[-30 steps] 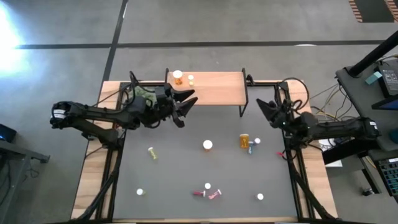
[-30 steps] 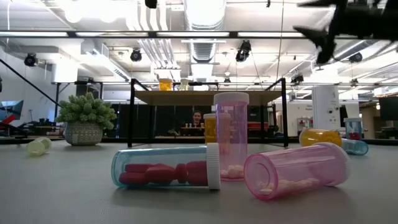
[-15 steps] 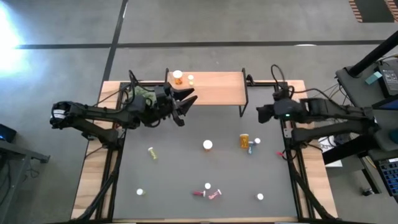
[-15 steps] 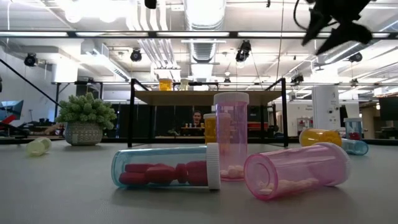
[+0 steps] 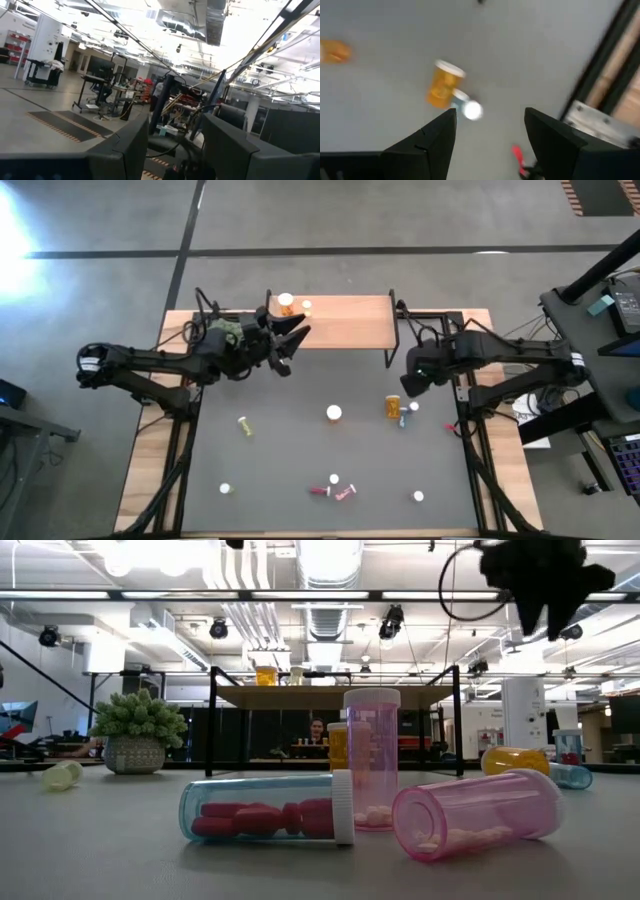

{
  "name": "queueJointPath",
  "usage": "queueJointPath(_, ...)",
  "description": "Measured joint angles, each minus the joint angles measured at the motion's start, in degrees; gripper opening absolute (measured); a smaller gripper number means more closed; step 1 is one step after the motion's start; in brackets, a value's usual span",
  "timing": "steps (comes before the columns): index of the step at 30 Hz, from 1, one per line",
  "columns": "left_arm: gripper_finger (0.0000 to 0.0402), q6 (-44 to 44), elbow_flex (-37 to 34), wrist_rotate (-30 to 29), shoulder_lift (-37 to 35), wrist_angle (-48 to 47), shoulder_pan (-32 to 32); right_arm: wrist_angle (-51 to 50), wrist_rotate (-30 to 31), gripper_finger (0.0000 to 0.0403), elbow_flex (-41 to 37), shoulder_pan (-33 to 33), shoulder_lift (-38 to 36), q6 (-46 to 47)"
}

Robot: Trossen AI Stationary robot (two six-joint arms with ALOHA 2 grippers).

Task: Pick and place medicine bottles onto shelf by color
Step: Put the right blue pill bottle to the right of the yellow pill bottle on the shelf

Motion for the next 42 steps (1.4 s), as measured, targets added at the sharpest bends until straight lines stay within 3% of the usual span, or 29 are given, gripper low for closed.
queueJointPath(16, 0.0169, 0.0, -0.6, 0.0, -0.6, -0.5, 0.0, 13.8, -7.6, 0.0224, -16.9, 0.1, -1.3, -1.2)
queueJointPath(20, 0.0169, 0.0, -0.7, 0.0, -0.6, -0.5, 0.0, 16.0, -10.4, 0.0224, -18.5, 0.6, -0.8, -1.7)
queueJointPath(42, 0.0169, -0.1, -0.9, 0.0, -0.6, -0.5, 0.0, 22.1, -10.2, 0.0224, -21.3, 1.0, 9.4, -7.7)
